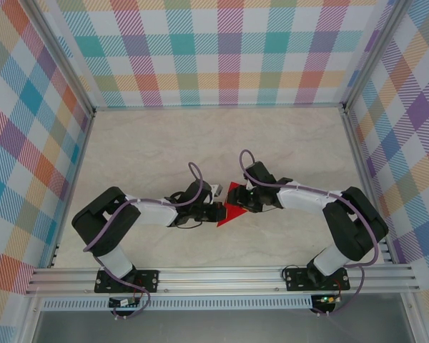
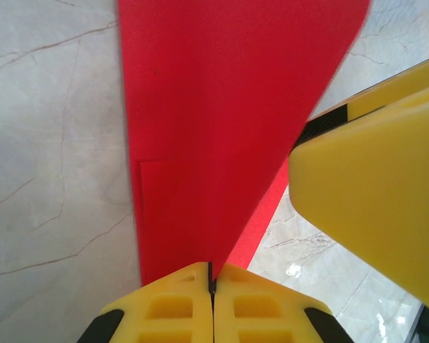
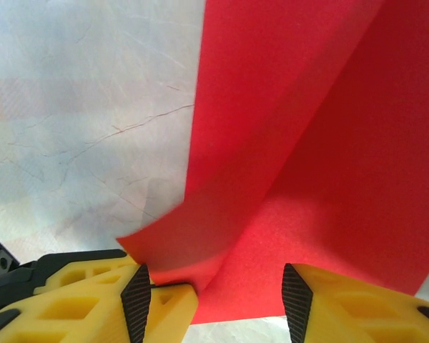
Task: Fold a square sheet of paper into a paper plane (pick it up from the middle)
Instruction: Fourth fold the wing at the center of the table.
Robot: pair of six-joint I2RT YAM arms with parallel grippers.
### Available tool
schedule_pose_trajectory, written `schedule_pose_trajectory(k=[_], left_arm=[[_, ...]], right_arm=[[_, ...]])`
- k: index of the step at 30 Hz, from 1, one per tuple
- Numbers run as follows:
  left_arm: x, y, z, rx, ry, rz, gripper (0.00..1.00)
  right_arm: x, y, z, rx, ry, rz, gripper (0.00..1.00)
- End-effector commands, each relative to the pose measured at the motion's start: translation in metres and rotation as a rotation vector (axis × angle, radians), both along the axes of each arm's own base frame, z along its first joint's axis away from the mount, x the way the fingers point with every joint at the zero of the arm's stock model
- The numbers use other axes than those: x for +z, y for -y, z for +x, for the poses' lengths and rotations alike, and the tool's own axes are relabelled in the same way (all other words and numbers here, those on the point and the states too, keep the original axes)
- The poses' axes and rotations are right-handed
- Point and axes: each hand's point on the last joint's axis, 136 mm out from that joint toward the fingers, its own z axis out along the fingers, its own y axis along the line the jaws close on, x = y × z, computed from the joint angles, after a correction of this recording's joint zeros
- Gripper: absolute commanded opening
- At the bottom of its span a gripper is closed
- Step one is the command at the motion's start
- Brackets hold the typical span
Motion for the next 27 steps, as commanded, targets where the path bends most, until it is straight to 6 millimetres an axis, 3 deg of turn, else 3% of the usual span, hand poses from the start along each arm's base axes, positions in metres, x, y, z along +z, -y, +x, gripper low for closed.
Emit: schedule_pose_trajectory(k=[1,15,27], left_arm=[[0.002,0.005,-0.002,0.004,-0.037,-0.013,0.05],[0.001,0.006,0.001,0.019,-0.092,-0.030,0.05],[-0.001,0.003,0.002,0.027,-0.102,-0.019,0.06]], right_arm=[[0.001,0.004,0.002,-0.018,0.016,0.007,0.53],[-0.001,-0.004,0.007,0.035,0.049,0.057,0.50],[-0.016,0.000,0.009,0.009,0.006,0.019,0.48]])
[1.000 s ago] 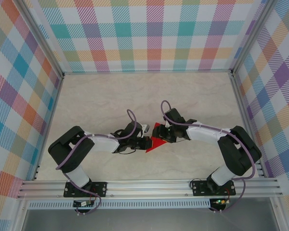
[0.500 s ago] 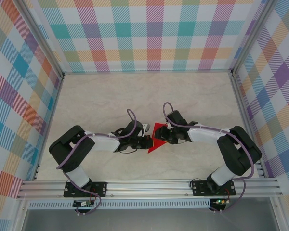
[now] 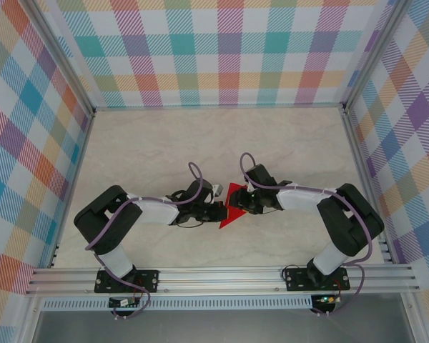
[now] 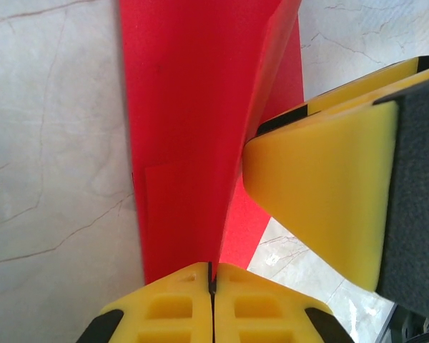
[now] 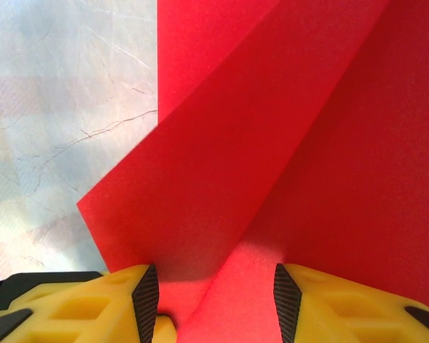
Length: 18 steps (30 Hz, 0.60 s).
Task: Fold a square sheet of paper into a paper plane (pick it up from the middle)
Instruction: Fourth fold the wing at the center of the table.
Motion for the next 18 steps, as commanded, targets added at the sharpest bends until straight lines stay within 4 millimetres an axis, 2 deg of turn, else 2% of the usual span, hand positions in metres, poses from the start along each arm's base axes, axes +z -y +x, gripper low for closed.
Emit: schedule_pose_trajectory(k=[1,10,18], left_arm=[[0.0005,0.0001,0.0042,0.008,-0.022,0.000,0.07],[0.0075,-0.0013,0.0038,0.005,-0.001,-0.013,0.21],[0.0051,0.0030,0.0025,-0.018,0.003,-0.037,0.19]], right_arm=[[0.0001,-0.0019,0.0075,-0.005,0.005,0.003,0.48],[-0.0084,0.0042,0.0072,-0.033,-0.032,-0.044,0.49],[-0.0086,0.0039,0.0063,-0.041,-0.045,-0.041,0.48]])
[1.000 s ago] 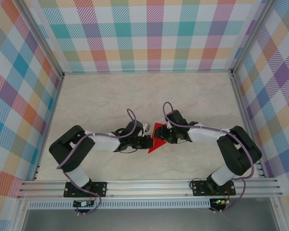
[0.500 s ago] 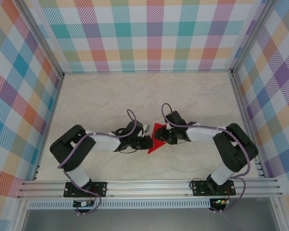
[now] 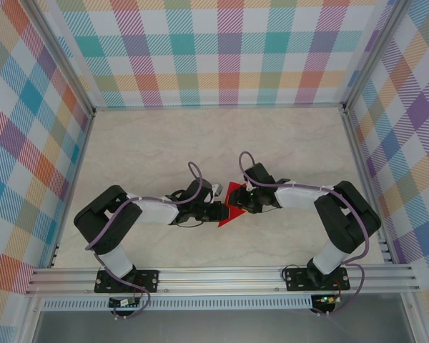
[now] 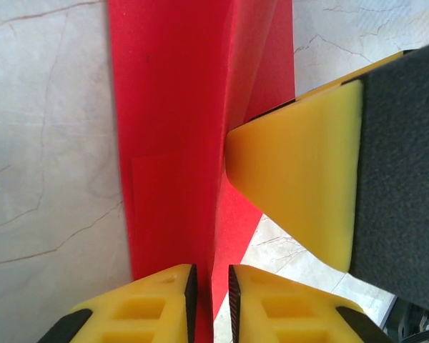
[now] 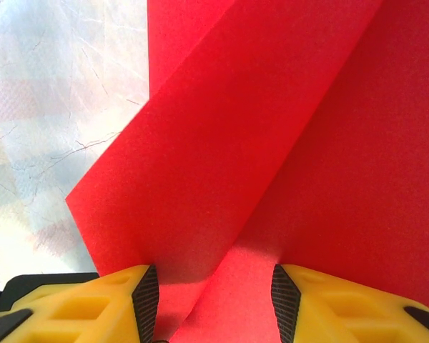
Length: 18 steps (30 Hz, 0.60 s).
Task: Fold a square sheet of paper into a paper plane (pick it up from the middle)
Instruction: Fourth fold the wing at the center of the table.
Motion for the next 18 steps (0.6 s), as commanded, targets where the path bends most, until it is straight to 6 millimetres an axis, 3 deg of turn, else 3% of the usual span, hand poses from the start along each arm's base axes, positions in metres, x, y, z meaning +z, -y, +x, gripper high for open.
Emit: schedule_pose_trajectory(k=[1,8,18], left_arm=[[0.005,0.004,0.001,-0.024,0.007,-0.034,0.18],[0.007,0.000,0.002,-0.024,0.025,-0.013,0.17],[0.030,-0.027,0.002,0.047,0.085,0.067,0.30]], right_arm=[[-0.006,0.006,0.002,-0.028,-0.028,-0.035,0.49],[-0.009,0.010,0.001,-0.042,-0.049,-0.070,0.49],[-0.019,0.020,-0.001,-0.080,-0.106,-0.146,0.49]])
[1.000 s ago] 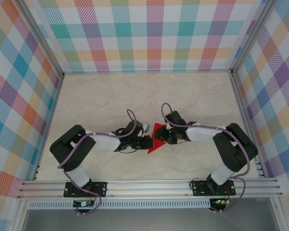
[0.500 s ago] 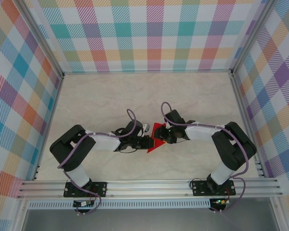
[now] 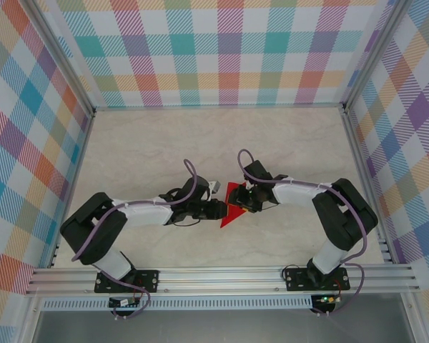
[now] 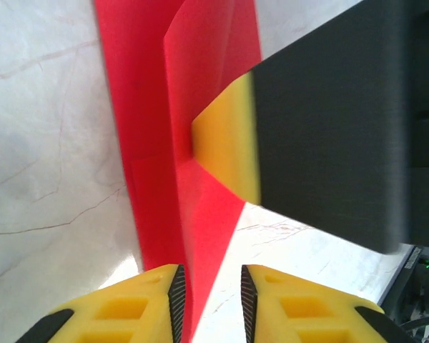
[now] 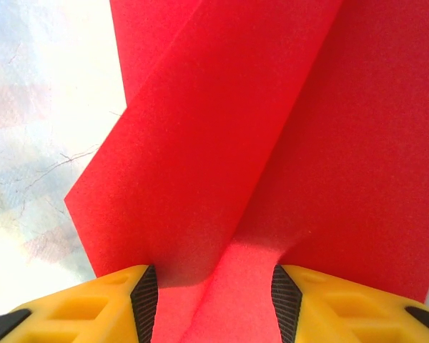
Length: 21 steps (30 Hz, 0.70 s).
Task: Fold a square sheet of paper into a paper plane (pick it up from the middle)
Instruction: Fourth fold the wing at the center of the table.
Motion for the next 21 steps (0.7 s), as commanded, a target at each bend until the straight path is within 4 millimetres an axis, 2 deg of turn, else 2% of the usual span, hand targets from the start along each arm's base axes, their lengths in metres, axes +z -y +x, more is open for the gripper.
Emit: schedule_pose_trajectory(k=[1,6,13,21], left_arm=[[0.001,-0.018,0.001,0.046,0.018,0.051,0.30],[0.005,-0.016,0.004,0.084,0.020,0.010,0.28],[0.011,0.009,0.002,0.036,0.013,-0.097,0.22],[0.002,0.013,0.000,0.022,-0.014,-0.078,0.20]], right_arm=[[-0.018,0.019,-0.005,-0.051,-0.060,-0.103,0.49],[-0.023,0.022,-0.007,-0.065,-0.088,-0.132,0.48],[-0.029,0.027,-0.010,-0.075,-0.125,-0.170,0.47],[-0.033,0.029,-0.012,-0.079,-0.154,-0.190,0.44]])
